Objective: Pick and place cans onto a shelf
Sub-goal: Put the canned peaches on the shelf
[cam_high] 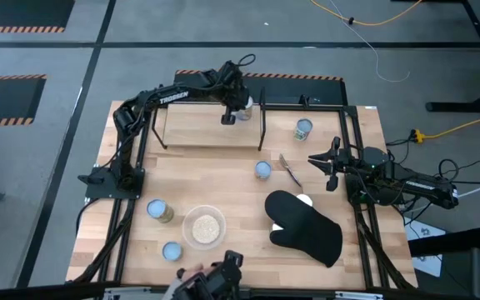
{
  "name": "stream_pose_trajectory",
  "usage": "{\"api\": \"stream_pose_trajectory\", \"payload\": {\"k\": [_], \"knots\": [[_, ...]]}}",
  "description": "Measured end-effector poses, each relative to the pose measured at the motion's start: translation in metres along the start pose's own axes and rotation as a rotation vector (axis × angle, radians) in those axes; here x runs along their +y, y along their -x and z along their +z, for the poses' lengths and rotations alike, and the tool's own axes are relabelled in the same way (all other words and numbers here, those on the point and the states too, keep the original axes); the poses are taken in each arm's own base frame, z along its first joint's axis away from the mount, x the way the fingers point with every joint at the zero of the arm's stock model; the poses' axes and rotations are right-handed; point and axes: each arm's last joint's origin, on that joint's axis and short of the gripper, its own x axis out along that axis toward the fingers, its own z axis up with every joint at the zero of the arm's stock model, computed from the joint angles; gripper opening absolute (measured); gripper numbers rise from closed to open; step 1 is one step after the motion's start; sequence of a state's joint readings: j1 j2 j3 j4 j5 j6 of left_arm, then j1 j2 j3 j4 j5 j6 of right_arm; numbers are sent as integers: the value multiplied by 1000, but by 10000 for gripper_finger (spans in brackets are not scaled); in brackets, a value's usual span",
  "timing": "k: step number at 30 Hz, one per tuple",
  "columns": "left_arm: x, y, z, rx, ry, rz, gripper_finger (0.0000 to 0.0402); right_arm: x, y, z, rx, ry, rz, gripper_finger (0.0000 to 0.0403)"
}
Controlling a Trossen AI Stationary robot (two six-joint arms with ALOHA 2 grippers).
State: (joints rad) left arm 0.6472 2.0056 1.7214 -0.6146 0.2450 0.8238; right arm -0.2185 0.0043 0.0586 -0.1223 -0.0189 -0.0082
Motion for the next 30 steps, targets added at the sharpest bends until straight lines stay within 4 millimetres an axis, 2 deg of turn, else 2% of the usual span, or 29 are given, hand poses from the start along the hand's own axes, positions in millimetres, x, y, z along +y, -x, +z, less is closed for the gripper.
{"api": "stream_pose_trajectory", "payload": {"k": [12,16,30], "knots": [[-8,-3,9,-7,-65,-12,31,0,0,0,0,0,0,64],[-12,-4,13,44,-72,39,42,0,0,0,0,0,0,64],[-14,-6,18,73,-75,93,45,0,0,0,0,0,0,64]]}}
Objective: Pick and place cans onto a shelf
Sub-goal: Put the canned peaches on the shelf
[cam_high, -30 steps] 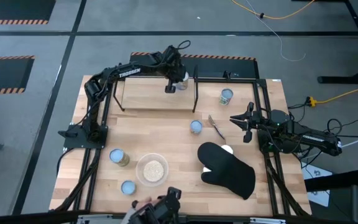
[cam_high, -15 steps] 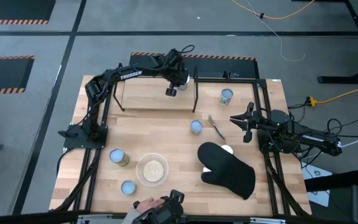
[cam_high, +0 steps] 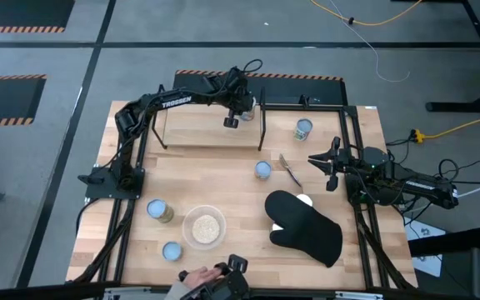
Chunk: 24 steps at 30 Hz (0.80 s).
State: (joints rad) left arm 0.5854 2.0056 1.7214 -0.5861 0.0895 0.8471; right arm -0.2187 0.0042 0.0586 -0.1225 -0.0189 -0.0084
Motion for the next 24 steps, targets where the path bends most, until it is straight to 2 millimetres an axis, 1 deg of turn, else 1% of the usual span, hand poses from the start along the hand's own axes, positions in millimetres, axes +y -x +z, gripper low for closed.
{"api": "stream_pose_trajectory", "payload": {"k": [7,13,18,21,24], "knots": [[-1,1,2,-3,-1,1,45,0,0,0,0,0,0,64],[0,12,8,-31,-7,25,45,0,0,0,0,0,0,64],[0,16,11,-46,20,31,45,0,0,0,0,0,0,64],[-2,16,14,-54,54,35,45,0,0,0,0,0,0,64],[-6,16,19,-64,52,30,45,0,0,0,0,0,0,64]]}}
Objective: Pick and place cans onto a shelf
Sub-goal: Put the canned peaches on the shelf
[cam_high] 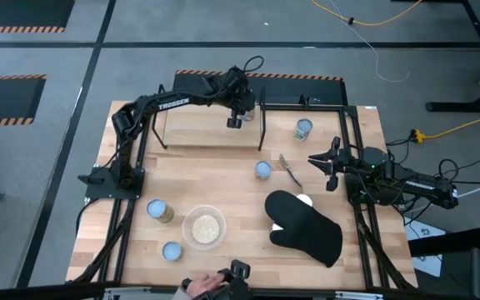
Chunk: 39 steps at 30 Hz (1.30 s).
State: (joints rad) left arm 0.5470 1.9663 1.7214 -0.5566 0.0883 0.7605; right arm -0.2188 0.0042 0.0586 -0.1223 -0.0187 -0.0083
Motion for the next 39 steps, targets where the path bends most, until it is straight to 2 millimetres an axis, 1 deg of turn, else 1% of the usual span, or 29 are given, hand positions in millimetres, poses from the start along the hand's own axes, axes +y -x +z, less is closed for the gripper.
{"api": "stream_pose_trajectory", "payload": {"k": [3,7,9,14,17,19,23,29,34,39], "knots": [[-4,-1,5,10,10,18,45,0,0,0,0,0,0,64],[-6,-1,11,40,64,104,46,0,0,0,0,0,0,64],[-8,-1,12,37,68,101,50,0,0,0,0,0,0,64],[-9,-1,14,22,116,100,83,0,0,0,0,0,0,64],[-7,-2,15,6,172,115,107,0,0,0,0,0,0,64],[-6,-6,16,-9,220,129,115,0,0,0,0,0,0,64],[-7,-18,14,-24,281,137,117,0,0,0,0,0,0,64],[-9,-29,11,-9,283,136,115,0,0,0,0,0,0,64],[-7,-30,9,34,285,195,115,0,0,0,0,0,0,64],[-7,-30,8,45,306,211,115,0,0,0,0,0,0,64]]}}
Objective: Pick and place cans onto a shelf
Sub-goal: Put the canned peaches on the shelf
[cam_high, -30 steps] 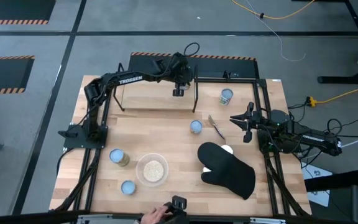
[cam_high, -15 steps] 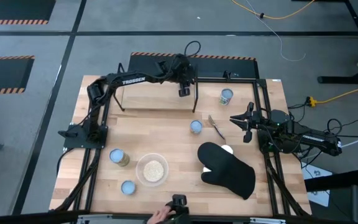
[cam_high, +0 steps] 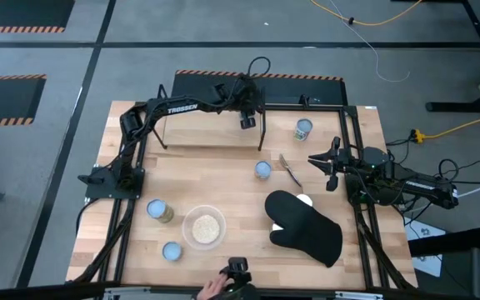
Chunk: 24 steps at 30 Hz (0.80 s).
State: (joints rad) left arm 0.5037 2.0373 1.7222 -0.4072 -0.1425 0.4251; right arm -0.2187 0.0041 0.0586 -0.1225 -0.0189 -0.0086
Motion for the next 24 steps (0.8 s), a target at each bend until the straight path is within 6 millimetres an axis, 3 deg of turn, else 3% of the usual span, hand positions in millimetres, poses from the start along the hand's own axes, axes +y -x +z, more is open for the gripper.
{"api": "stream_pose_trajectory", "payload": {"k": [15,24], "knots": [[-3,-2,-6,55,-4,-21,107,0,0,0,0,0,0,64],[-3,-2,-9,88,-13,-14,55,0,0,0,0,0,0,64]]}}
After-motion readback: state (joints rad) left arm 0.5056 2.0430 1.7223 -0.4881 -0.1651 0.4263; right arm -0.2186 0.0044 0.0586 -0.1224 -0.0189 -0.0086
